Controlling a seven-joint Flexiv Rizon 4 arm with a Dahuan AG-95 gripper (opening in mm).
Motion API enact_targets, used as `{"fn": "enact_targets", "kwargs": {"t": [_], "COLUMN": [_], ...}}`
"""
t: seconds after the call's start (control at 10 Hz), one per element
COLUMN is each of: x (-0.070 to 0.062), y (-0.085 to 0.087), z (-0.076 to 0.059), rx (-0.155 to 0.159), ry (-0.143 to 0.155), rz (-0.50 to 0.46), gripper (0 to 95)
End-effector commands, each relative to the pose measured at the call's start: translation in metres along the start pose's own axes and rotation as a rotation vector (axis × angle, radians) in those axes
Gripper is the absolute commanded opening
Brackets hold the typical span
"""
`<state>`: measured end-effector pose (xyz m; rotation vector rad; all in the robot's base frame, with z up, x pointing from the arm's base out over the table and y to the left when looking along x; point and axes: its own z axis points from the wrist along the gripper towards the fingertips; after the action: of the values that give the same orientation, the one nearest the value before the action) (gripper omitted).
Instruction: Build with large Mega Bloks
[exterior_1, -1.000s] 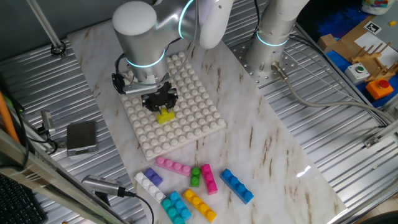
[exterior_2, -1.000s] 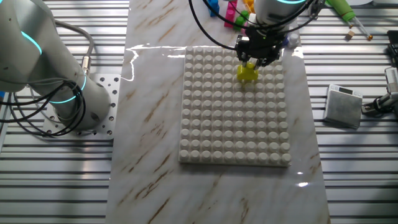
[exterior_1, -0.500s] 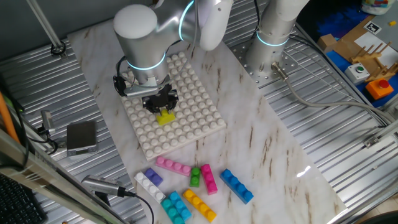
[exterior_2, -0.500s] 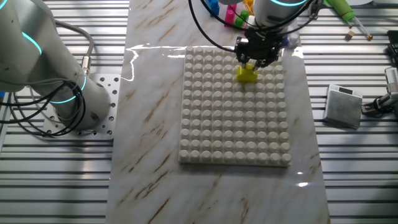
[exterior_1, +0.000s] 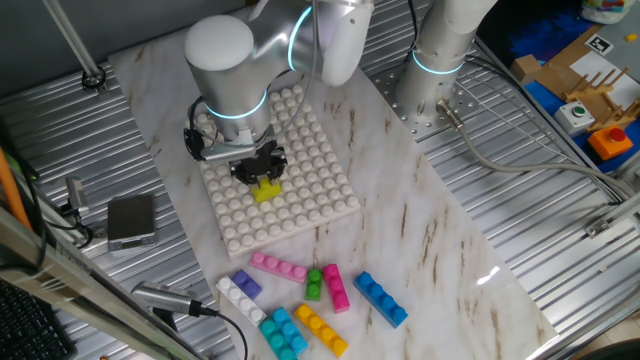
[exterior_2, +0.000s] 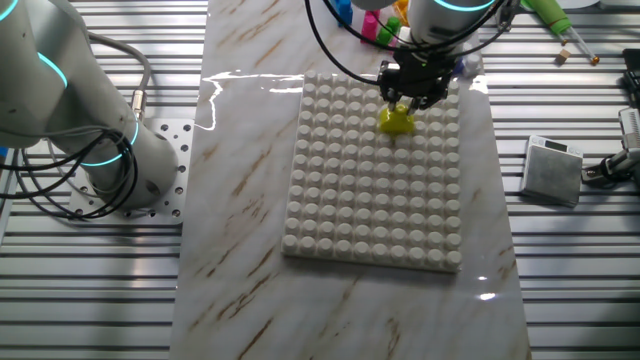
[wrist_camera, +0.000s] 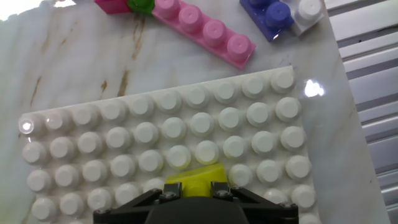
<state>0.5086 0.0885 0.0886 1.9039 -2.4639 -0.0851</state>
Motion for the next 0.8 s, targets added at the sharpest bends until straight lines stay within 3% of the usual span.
{"fn": "enact_targets", "kwargs": {"t": [0.1,0.8], "x": [-0.0001,-0.0011], "y": [-0.0001,0.0003], "z": [0.0019,0.0097], "rx": [0.003,0.004], "ry": [-0.003,-0.006], "rz": [0.014,0.033], "gripper": [0.0,0.0]}}
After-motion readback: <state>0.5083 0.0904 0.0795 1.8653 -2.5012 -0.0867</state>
